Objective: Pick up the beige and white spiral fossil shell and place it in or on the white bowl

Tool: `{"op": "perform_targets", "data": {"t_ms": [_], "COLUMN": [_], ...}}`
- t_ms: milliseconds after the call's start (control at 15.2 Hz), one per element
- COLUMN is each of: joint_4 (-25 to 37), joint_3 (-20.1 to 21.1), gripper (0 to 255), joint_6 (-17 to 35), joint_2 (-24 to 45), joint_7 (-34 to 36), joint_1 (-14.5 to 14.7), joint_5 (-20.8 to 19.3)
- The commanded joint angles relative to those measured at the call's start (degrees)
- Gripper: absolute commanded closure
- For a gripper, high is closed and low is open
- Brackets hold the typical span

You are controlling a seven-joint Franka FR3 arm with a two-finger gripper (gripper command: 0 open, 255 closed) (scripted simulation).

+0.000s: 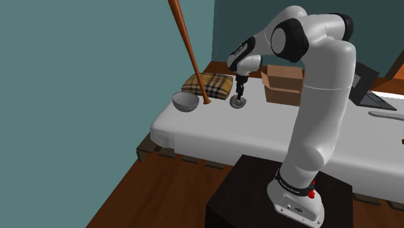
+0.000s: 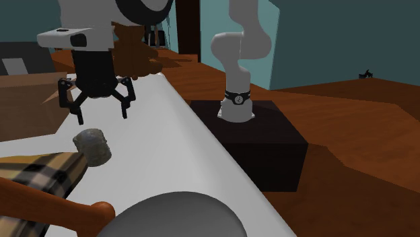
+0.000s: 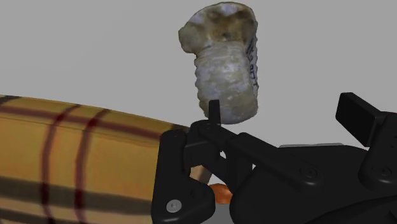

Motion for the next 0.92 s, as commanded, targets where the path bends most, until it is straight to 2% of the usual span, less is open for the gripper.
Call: {"op": "perform_targets", "data": {"t_ms": [0, 528, 858], "joint_4": [5.13, 5.43, 5.43], "joint_3": [1.12, 3.42, 3.43], "gripper": [0, 0, 0], "joint_6": [-0.29, 3.78, 3.78], "joint_2": [5.49, 10.53, 10.53], "joint_7": [-4.80, -7.59, -7.58], "joint_1": [-2.43, -4.53, -4.54], "joint_5": [3.95, 7.77, 7.76]}}
